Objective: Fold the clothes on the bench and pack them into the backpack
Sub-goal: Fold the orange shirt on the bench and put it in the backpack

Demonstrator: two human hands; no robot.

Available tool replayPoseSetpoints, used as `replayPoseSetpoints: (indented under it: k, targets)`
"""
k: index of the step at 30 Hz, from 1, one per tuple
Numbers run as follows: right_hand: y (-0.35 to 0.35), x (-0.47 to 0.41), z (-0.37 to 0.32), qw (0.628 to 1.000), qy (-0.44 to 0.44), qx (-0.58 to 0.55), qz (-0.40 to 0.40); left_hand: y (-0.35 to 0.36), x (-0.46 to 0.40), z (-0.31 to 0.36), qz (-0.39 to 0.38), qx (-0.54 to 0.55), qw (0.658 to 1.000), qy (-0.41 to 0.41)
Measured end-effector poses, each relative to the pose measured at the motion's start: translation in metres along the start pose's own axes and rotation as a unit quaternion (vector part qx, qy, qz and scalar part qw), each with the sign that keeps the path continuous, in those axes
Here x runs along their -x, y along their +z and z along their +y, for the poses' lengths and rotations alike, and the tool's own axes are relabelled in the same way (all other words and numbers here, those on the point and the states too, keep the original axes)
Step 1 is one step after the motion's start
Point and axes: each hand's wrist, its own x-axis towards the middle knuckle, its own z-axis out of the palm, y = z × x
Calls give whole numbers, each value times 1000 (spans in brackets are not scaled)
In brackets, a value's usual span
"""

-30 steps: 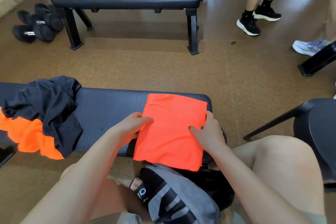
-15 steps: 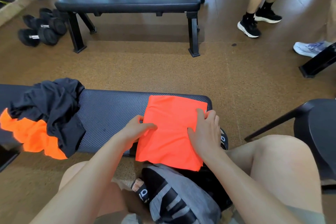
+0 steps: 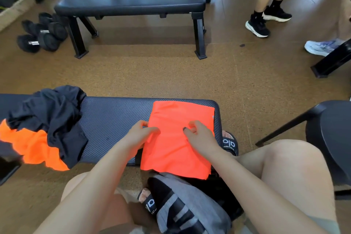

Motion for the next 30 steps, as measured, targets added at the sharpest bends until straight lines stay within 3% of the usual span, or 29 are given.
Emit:
replayPoseSetpoints:
  k: [5,8,11,17,22,30]
  targets:
    - [-13,3,3,996,-10,-37,85,1,-2,2,-45,84,995,-23]
    - [-15,7,0,999,5,-37,40,1,2,6,-85,144,986,-25]
    - [-17,-2,-4,990,66,-123,15,7,11,14,-131,173,976,4]
    - [-36,-13,-8,947,117,-295,-44,37,21,23,-159,225,960,41]
    - [-55,-3,10,886,115,-441,-86,80,30,35,-195,271,941,62]
    - [-74,-1,42,816,137,-559,-45,145,34,35,-210,345,914,42]
